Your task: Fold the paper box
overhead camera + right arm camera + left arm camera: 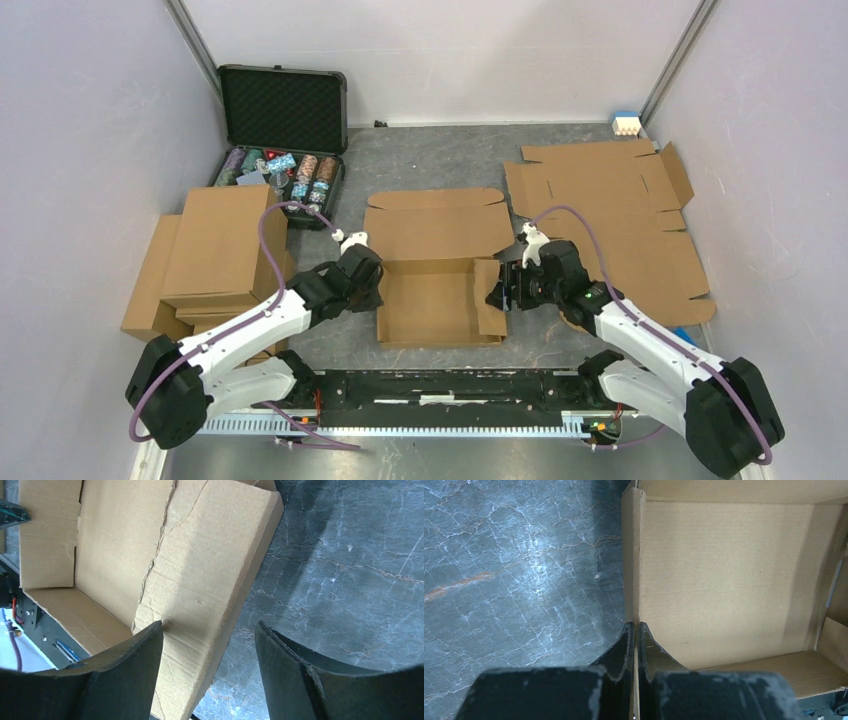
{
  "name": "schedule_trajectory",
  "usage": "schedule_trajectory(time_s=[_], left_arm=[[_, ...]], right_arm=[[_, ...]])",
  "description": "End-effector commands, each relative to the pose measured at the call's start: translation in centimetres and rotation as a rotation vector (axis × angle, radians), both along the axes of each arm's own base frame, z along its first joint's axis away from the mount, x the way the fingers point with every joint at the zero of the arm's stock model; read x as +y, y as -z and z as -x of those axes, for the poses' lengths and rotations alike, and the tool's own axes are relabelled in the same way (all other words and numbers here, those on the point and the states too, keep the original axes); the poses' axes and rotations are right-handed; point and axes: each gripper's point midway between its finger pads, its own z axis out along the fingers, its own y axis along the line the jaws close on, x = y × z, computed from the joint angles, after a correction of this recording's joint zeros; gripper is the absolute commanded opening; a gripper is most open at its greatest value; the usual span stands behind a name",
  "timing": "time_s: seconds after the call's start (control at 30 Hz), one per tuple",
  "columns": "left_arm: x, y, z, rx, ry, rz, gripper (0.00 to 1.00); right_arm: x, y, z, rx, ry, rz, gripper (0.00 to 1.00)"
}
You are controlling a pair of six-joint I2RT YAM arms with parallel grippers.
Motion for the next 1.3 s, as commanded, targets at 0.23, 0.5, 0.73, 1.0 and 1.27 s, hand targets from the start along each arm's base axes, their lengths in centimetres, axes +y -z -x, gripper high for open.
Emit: schedule_trajectory(time_s=[0.23,0.5,0.73,1.0,1.27], left_arm=[[-0.5,-0.2,-0.1,0.000,-0.003,-0.020,0.02],[-0.5,-0.4,-0.2,-0.003,-0.007,-0.021,0.02],[-1.3,-0.7,0.1,-0.017,-0.018,0.005,0.05],[-2.3,-1.4,0.4,-0.035,-0.005,0.037,0.17],[-0.9,-4.4,-0.3,-0.098,0.018,0.005,0.68]], right_arm=[[-1.4,0.1,-1.2,-0.037,0.052,0.236,0.72],[-2.3,-0.3,-1.9,-0.076,0.095,0.334,0.62],[-2.4,-0.9,-2.5,-0.107,0.096,0.447,0.60],[-2.3,-1.4,-2.7,-0.139,0.082,0.545,0.56],[-1.3,-0.9,-2.4,-0.144,0.012,0.515,0.56]])
